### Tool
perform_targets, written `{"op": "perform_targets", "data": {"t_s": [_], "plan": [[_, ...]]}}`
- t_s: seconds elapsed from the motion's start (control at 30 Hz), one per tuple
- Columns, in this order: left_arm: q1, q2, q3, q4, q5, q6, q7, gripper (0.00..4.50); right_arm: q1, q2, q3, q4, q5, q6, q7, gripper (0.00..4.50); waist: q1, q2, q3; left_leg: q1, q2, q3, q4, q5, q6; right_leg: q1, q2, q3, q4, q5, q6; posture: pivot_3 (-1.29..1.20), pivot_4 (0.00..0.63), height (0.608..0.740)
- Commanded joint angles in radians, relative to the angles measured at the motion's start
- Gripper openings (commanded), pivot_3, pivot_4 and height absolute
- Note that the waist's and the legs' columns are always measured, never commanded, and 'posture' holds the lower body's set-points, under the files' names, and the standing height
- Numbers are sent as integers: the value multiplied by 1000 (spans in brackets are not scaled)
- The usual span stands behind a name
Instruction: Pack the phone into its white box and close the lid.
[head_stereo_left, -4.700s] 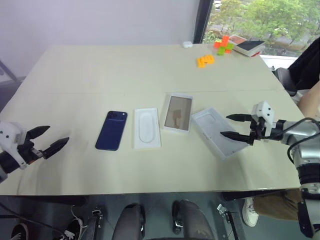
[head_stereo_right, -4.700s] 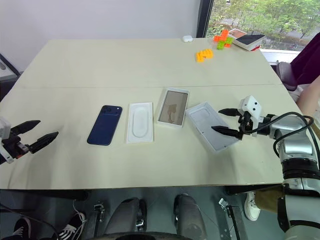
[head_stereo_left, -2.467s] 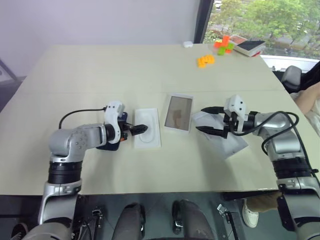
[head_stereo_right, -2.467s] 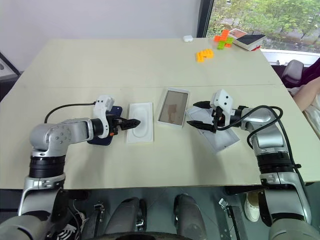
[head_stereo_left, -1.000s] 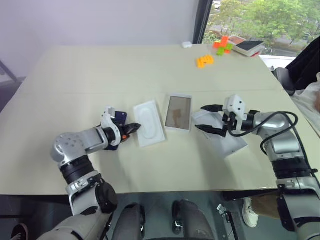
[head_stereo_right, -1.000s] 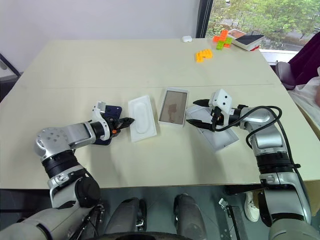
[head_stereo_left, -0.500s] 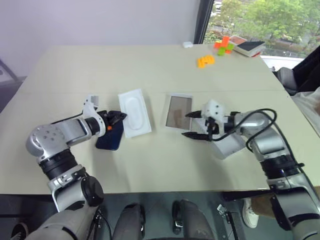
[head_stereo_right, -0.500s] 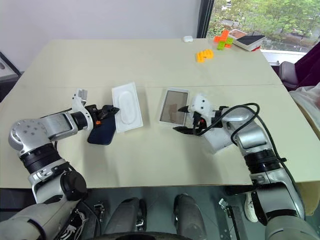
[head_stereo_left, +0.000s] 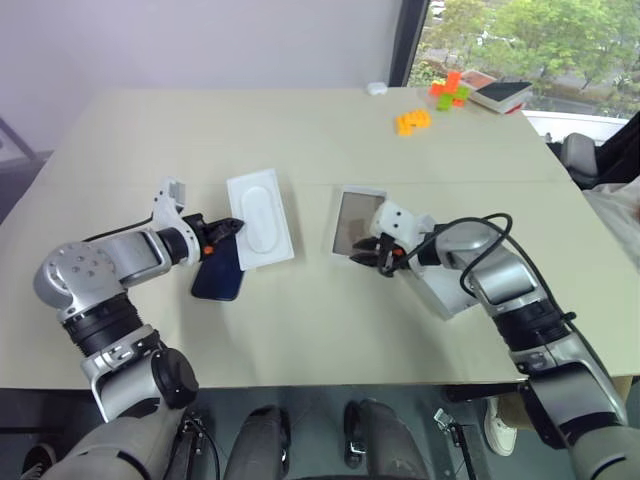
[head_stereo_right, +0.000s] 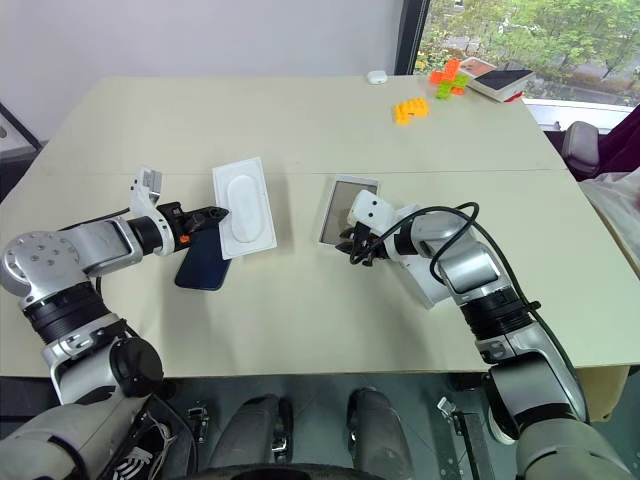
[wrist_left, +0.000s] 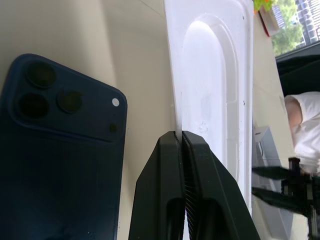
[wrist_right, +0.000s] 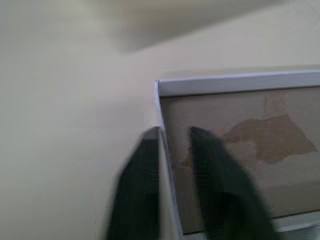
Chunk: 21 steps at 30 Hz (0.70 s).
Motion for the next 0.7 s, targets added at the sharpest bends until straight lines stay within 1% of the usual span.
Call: {"op": "perform_targets", "data": {"t_s": [0.03, 0.17, 0.27, 0.37, 0.47, 0.5, 0.63, 0.7], "plan": [[-13, 8, 1, -24, -3, -6, -12, 0, 0, 1, 14, -36, -18, -9, 0, 64, -2, 0, 0, 0, 0, 0, 0, 0, 0, 0, 0, 0, 0, 0, 0, 0, 150, 740], [-15, 12, 1, -19, -1, -14, -14, 0, 3, 3, 20, -33, -32, -25, -3, 64, -1, 0, 0, 0, 0, 0, 0, 0, 0, 0, 0, 0, 0, 0, 0, 0, 150, 740], [-9, 10, -1, -17, 2, -17, -15, 0, -4, 20, -12, -61, 33, 29, 31, 64, -1, 0, 0, 0, 0, 0, 0, 0, 0, 0, 0, 0, 0, 0, 0, 0, 150, 740], [-9, 5, 1, -18, 3, -13, -14, 0, -10, 17, -14, -70, 41, 42, 40, 918, -1, 0, 0, 0, 0, 0, 0, 0, 0, 0, 0, 0, 0, 0, 0, 0, 150, 740], [-8, -1, 0, -25, 2, -10, -14, 0, -5, -4, 8, -76, 23, 35, 53, 2469, 0, 0, 0, 0, 0, 0, 0, 0, 0, 0, 0, 0, 0, 0, 0, 0, 150, 740], [-7, -3, -3, -27, 2, -10, -15, 0, -3, -10, 16, -80, 17, 25, 60, 2886, 1, 0, 0, 0, 0, 0, 0, 0, 0, 0, 0, 0, 0, 0, 0, 0, 150, 740], [-7, -4, 0, -30, 2, -8, -13, 0, -6, -11, 28, -82, 14, 40, 67, 2886, 0, 0, 0, 0, 0, 0, 0, 0, 0, 0, 0, 0, 0, 0, 0, 0, 150, 740], [-8, -5, 2, -29, 3, -8, -11, 0, -5, -9, 42, -70, -8, 14, 58, 2886, 0, 0, 0, 0, 0, 0, 0, 0, 0, 0, 0, 0, 0, 0, 0, 0, 150, 740]]}}
